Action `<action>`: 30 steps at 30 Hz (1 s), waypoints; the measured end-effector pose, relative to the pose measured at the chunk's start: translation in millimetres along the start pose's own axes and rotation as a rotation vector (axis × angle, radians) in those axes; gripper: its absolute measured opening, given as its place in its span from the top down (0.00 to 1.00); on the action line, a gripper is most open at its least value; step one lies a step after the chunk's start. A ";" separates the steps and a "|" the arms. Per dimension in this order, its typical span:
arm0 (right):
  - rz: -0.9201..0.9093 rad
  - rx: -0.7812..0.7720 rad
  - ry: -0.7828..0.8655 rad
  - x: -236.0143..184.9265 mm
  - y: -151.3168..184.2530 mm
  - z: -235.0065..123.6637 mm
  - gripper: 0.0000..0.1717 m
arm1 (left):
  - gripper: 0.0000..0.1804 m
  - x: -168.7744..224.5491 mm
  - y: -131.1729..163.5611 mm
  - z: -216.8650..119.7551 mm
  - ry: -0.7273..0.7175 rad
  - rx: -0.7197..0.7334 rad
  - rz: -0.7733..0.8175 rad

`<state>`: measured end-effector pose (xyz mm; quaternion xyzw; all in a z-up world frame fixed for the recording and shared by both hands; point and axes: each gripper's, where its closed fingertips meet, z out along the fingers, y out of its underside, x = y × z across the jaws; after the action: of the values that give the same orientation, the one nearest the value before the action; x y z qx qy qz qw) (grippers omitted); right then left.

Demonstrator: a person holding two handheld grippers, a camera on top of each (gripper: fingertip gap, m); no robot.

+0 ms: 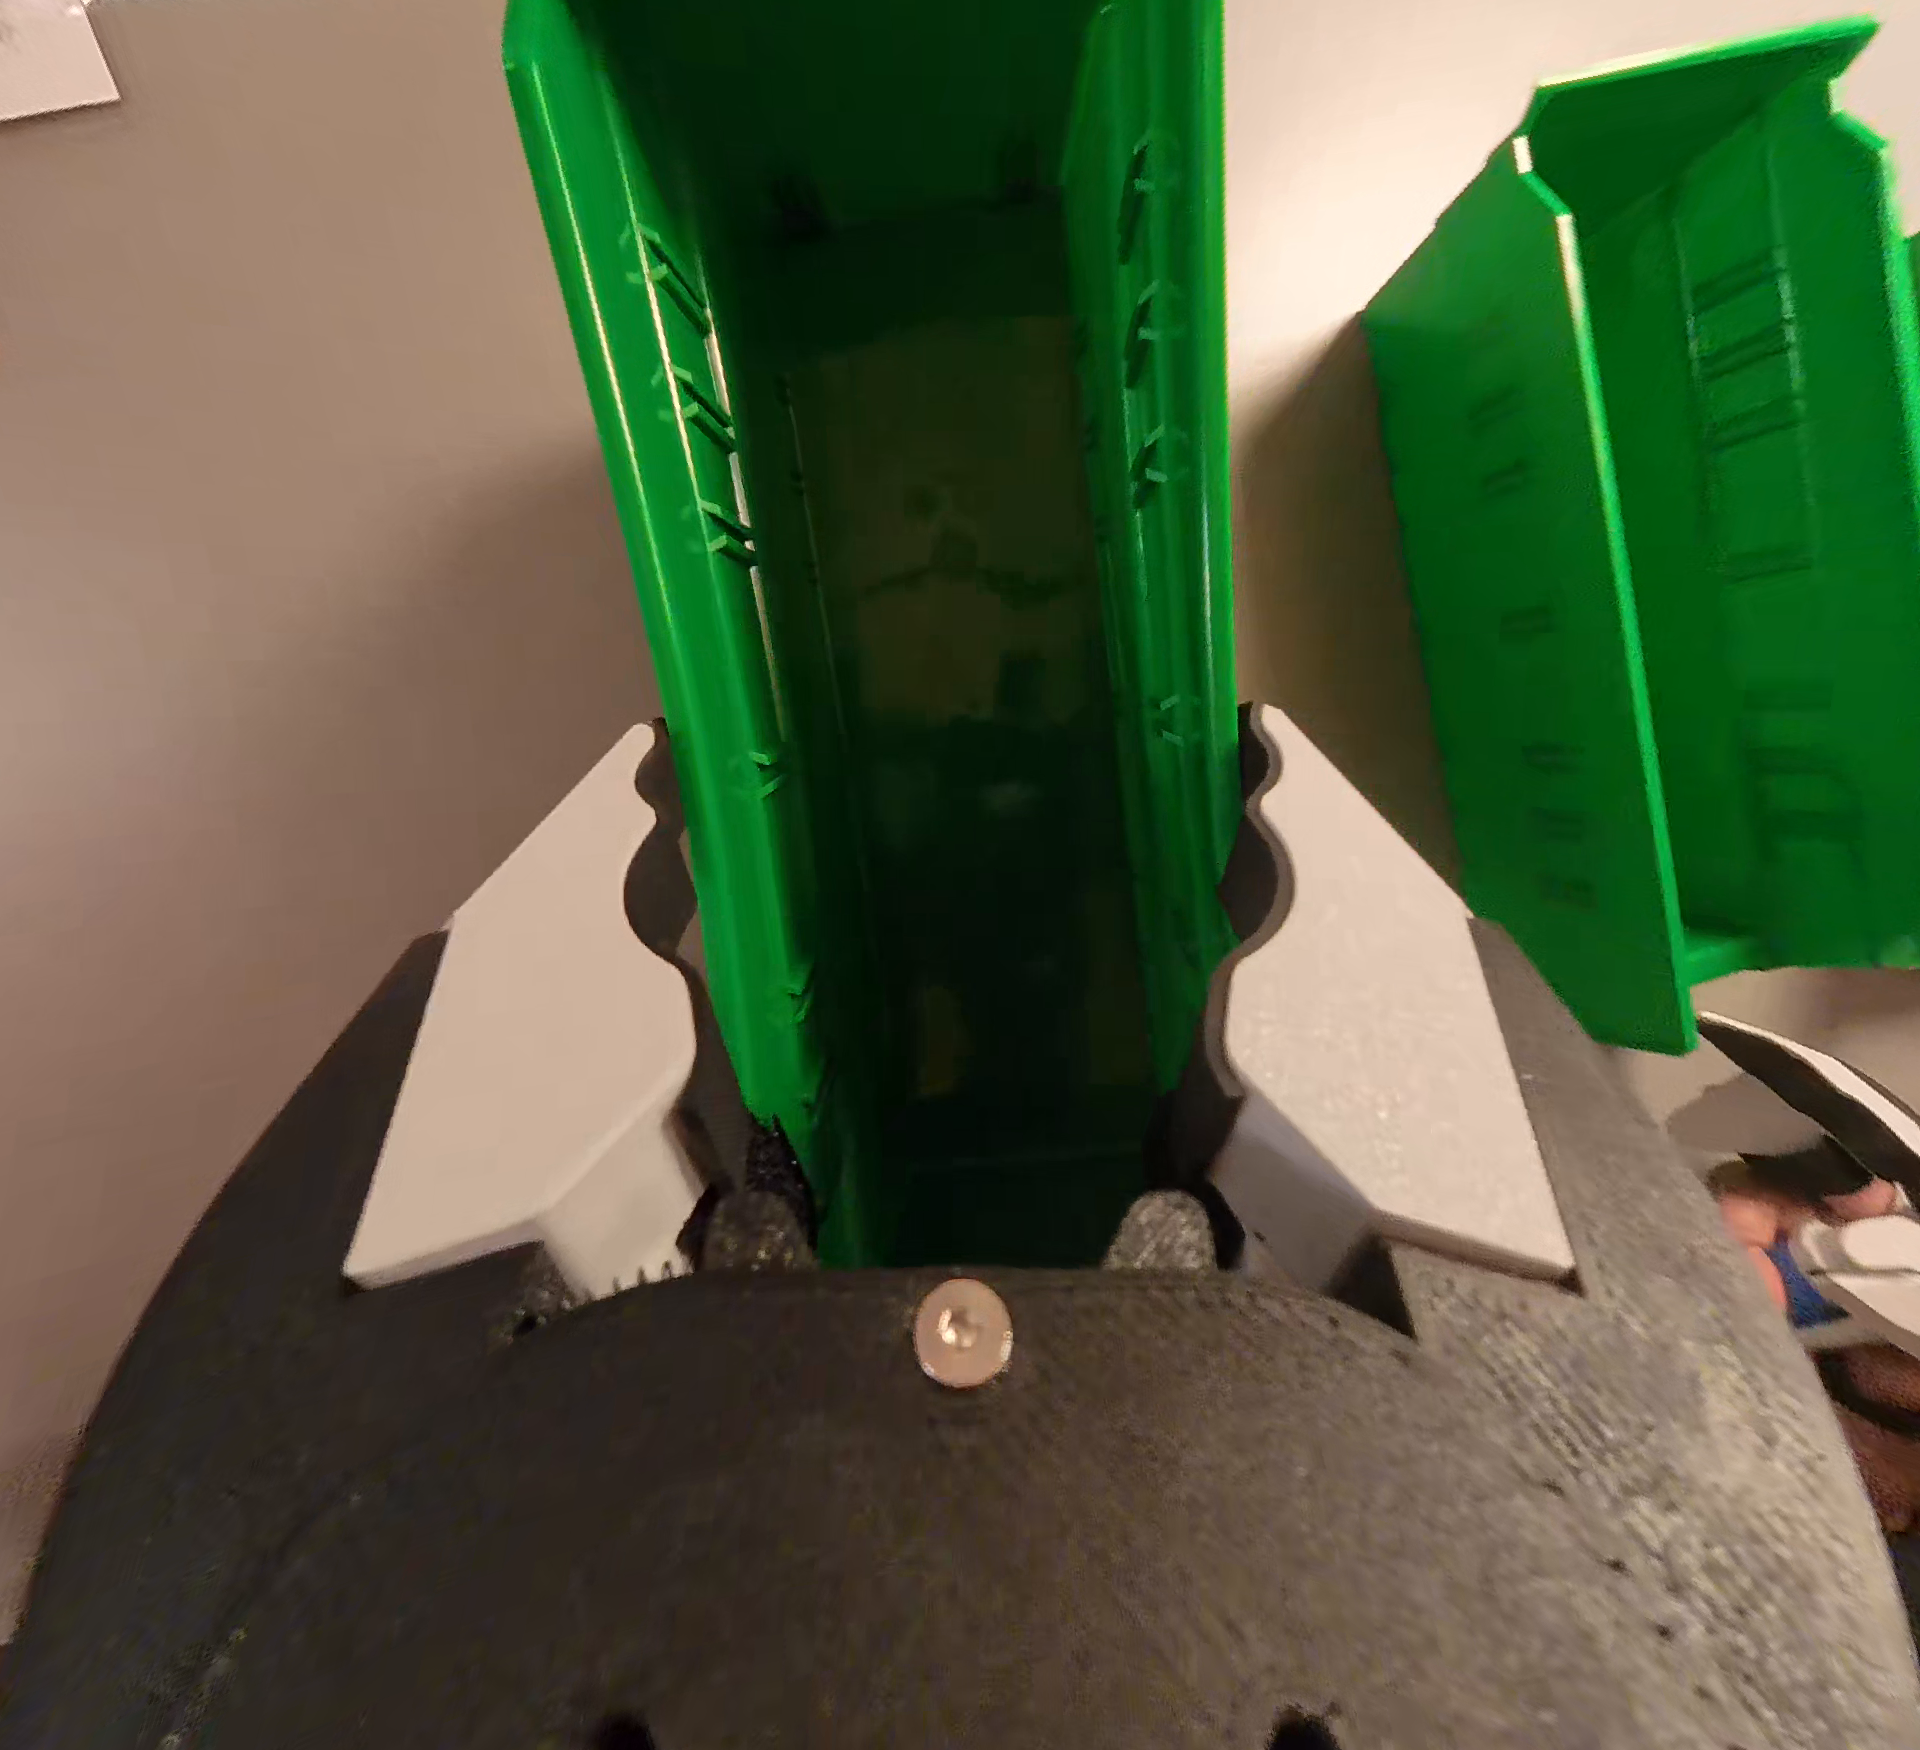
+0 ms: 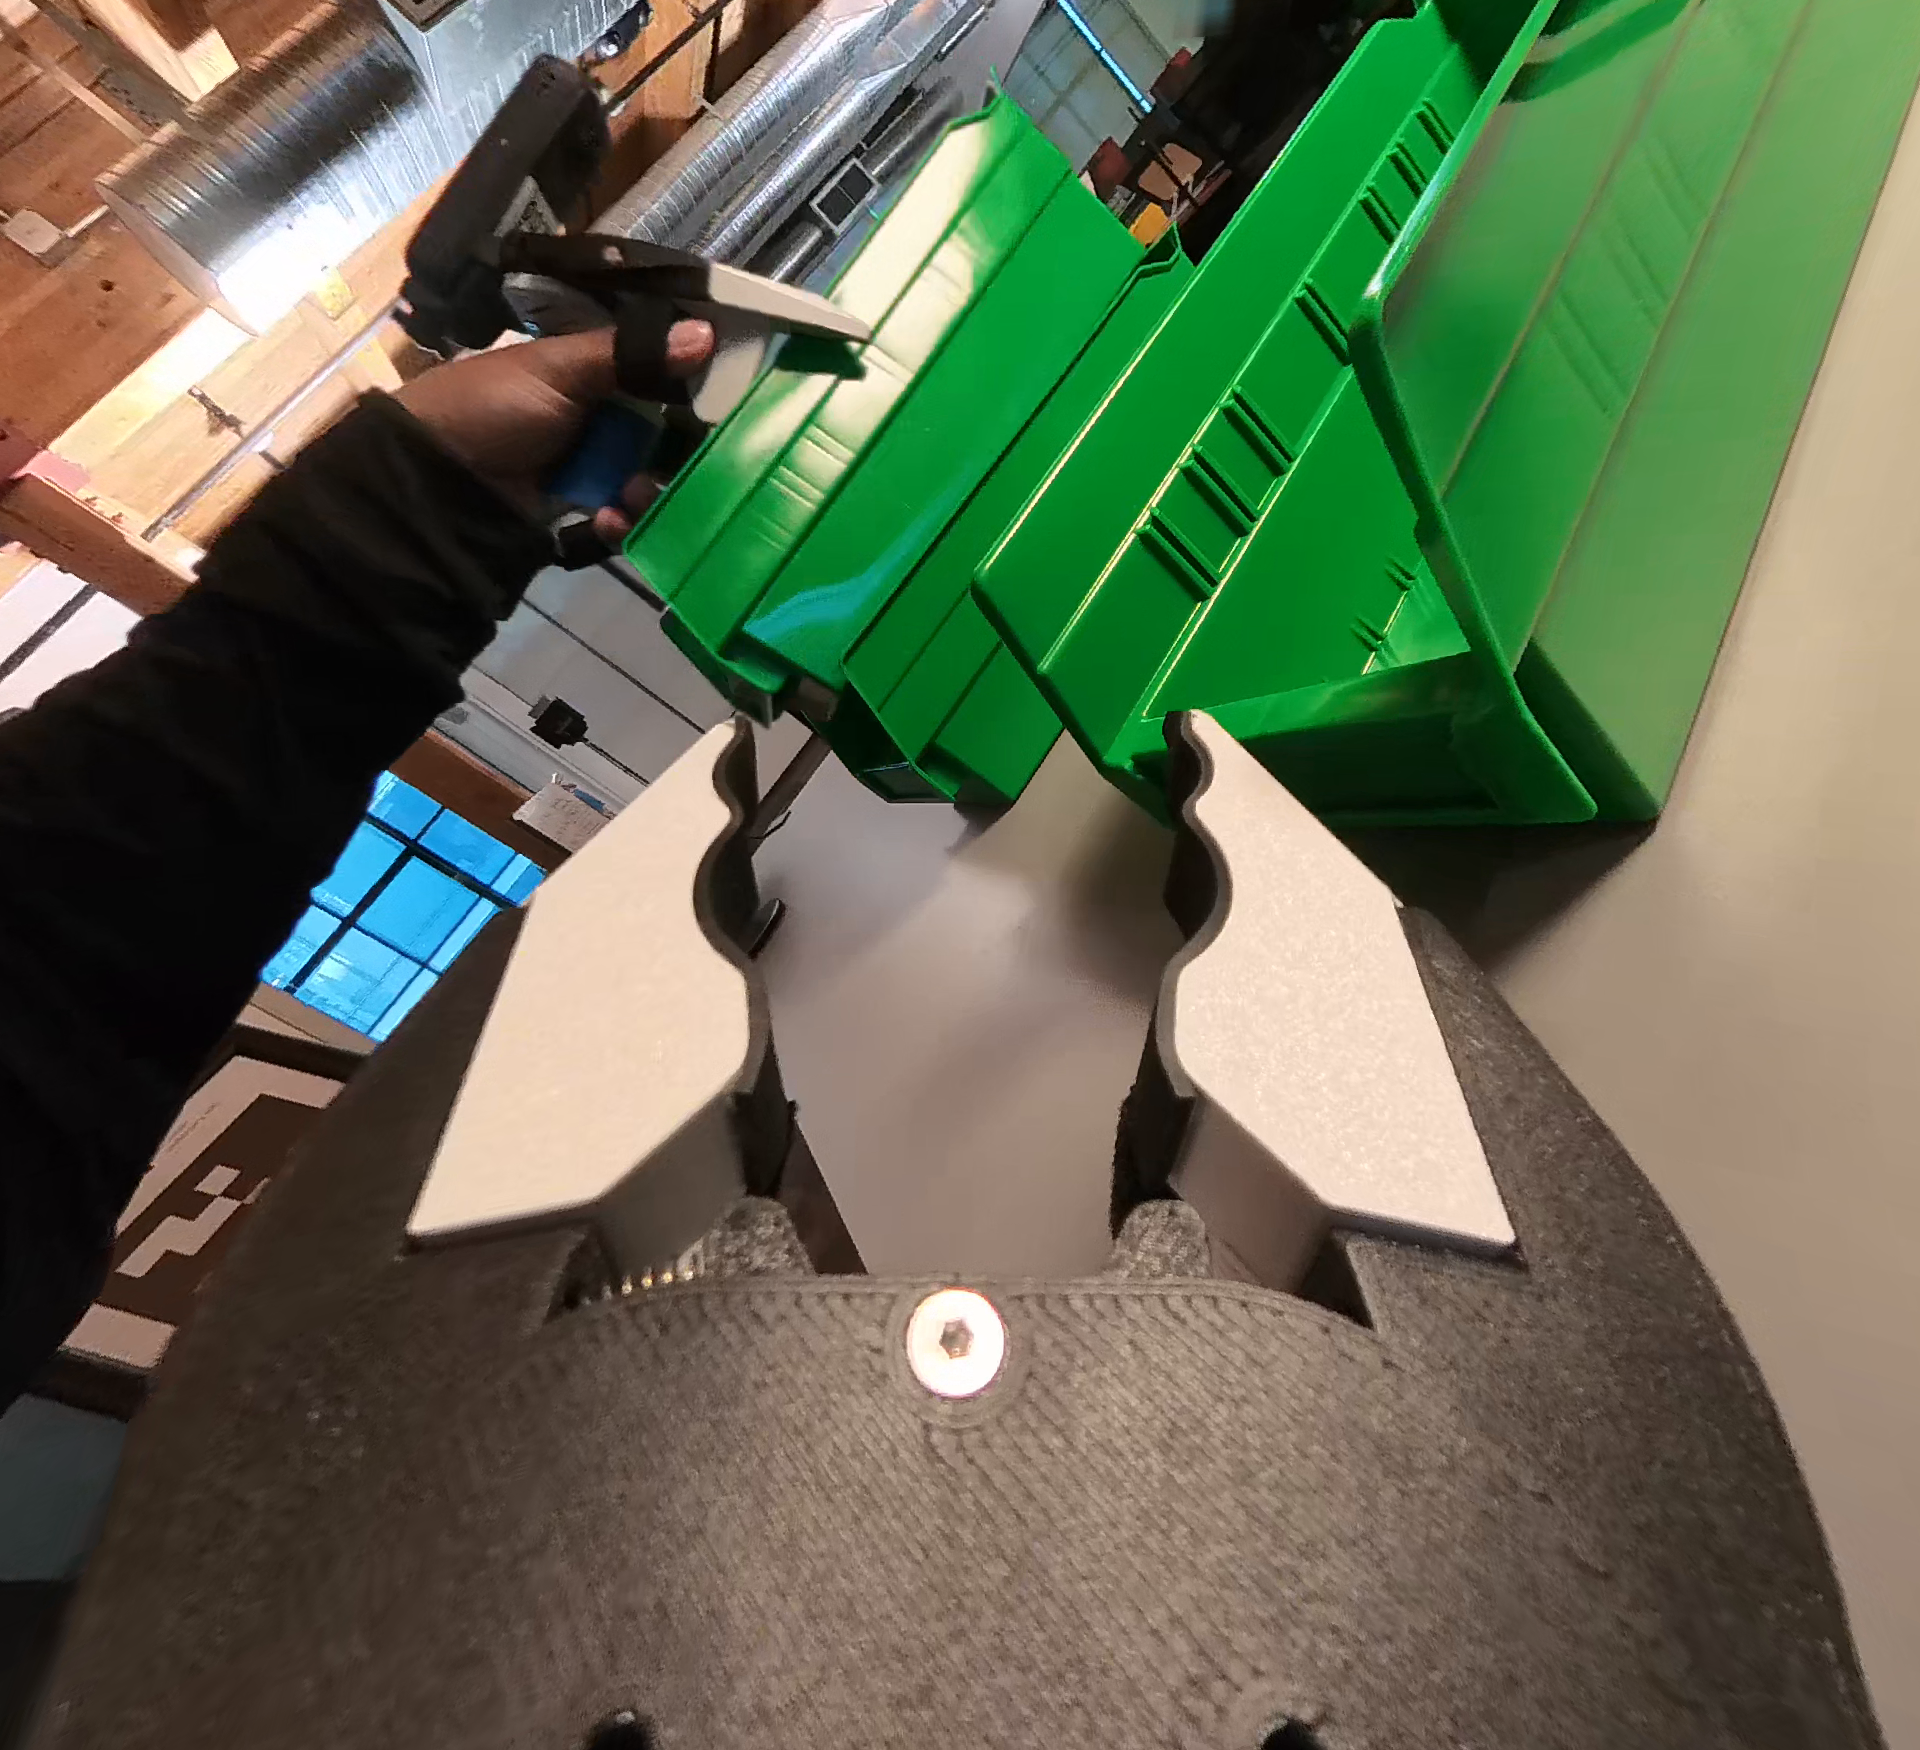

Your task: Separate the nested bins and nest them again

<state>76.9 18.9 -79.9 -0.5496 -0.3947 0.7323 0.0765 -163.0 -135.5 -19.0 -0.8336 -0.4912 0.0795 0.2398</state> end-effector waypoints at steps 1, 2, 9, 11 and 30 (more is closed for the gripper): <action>0.001 -0.003 0.000 0.1 0.3 0.2 0.53 | 0.42 -1.5 0.3 4.8 -0.008 -0.006 -0.004; 0.002 -0.004 -0.001 0.1 0.5 0.4 0.53 | 0.42 -2.8 0.8 9.7 -0.015 -0.013 -0.006; -0.003 -0.006 -0.003 -0.6 0.9 0.4 0.54 | 0.40 -9.4 1.4 37.2 -0.063 -0.028 -0.001; -0.003 -0.008 -0.002 -0.6 1.2 0.6 0.54 | 0.40 -8.9 1.5 41.4 -0.070 -0.030 0.004; 0.000 -0.017 -0.015 -2.3 2.6 0.6 0.55 | 0.29 1.5 6.3 53.0 -0.055 0.020 0.048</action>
<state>78.1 15.6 -79.8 -0.5448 -0.4015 0.7329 0.0690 -176.8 -119.7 -68.1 -0.8402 -0.4767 0.1131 0.2324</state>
